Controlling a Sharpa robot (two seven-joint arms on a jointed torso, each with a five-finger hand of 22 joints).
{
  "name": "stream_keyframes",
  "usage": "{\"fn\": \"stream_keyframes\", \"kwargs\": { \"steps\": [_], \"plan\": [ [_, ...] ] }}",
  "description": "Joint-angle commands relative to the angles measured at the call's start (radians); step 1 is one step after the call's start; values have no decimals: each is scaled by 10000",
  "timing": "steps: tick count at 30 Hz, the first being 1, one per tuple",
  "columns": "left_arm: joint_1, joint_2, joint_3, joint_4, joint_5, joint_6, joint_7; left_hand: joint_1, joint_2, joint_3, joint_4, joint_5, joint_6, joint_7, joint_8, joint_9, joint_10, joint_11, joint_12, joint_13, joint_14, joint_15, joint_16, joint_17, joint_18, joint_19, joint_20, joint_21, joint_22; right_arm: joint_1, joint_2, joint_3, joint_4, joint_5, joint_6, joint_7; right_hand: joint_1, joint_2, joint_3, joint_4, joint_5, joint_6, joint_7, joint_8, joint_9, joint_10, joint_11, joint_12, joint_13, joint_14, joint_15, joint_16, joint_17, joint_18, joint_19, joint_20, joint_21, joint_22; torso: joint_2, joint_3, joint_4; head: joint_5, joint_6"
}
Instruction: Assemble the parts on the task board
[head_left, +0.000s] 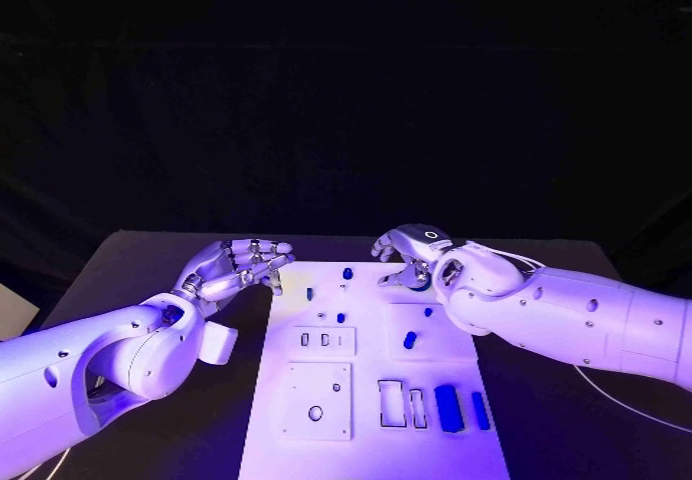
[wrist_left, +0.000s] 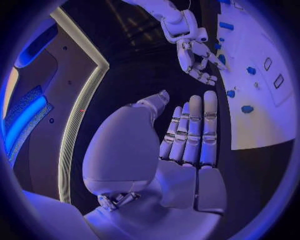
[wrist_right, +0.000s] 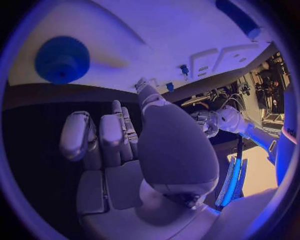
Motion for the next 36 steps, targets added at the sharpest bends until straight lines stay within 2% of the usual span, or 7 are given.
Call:
{"fn": "stream_keyframes", "kwargs": {
  "steps": [1,7,8,9,12,17,36],
  "plan": [
    [18,-3,10,15,80,177,59,51,17,52,18,12,-59,-27,-67,16,-33,-2,-50,-8,-37,3,48,-9,135,-60,-4,58,9,89,-477,33,418,790,-197,160,187,49,6,97,96,135,19,-18,29,370,-70,122,92,20,-97,50,98,125,170,-54,170,231,-60,22,-116,-5,21],
    [17,-22,9,6,106,190,54,51,17,52,18,12,-59,-27,-67,16,-33,-2,-50,-8,-37,3,48,-9,135,-60,-4,58,9,260,-1523,71,792,2461,146,384,456,-53,257,492,798,514,-180,108,89,2943,-475,1475,949,348,-408,849,1280,-124,776,-309,1107,1414,-116,73,-217,-46,51],
    [17,-26,9,6,109,194,53,51,17,52,18,12,-59,-27,-67,16,-33,-2,-50,-8,-37,3,48,-9,135,-60,-4,58,9,276,-1624,74,747,2700,300,385,391,-315,44,532,1130,576,-294,269,183,3586,-590,6384,5712,542,-481,1337,1930,-237,1040,-510,1542,1940,-119,77,-226,-53,54],
    [17,-31,9,5,110,197,51,51,17,52,18,12,-59,-27,-67,16,-33,-2,-50,-8,-37,3,48,-9,135,-60,-4,58,9,289,-1695,76,682,2893,451,382,389,-359,-28,596,989,452,-241,352,239,3808,-554,9857,9170,590,-496,1674,2526,-329,1182,-427,1795,2264,-124,89,-247,-43,48],
    [16,-33,8,-1,113,207,49,51,17,52,18,12,-59,-27,-67,16,-33,-2,-50,-8,-37,3,48,-9,135,-60,-4,58,9,311,-1783,79,451,3246,859,355,208,-91,-96,906,1009,-32,-19,818,448,3899,-299,13679,13151,763,-259,2462,3881,-473,1507,-228,2342,2971,-120,121,-276,-19,31],
    [16,-24,8,-6,115,230,40,51,17,52,18,12,-59,-27,-67,16,-33,-2,-50,-8,-37,3,48,-9,135,-60,-4,58,9,319,-1722,79,178,3398,1299,237,164,-41,-217,915,887,-275,53,1065,517,4474,-216,14554,14089,914,-170,2900,4822,-596,1778,-138,2728,3451,-108,160,-263,-13,-20],
    [14,20,8,-82,116,281,6,50,22,73,12,12,-51,-47,-62,23,-29,-12,-45,-5,-39,-1,49,-19,138,-84,-2,90,29,142,-895,57,-509,3252,1726,-72,19,83,-395,937,853,-575,149,1262,531,4822,-108,14967,14539,1136,-51,3382,6071,-695,2001,-19,3020,3806,-119,120,-233,56,-159]
  ]
}}
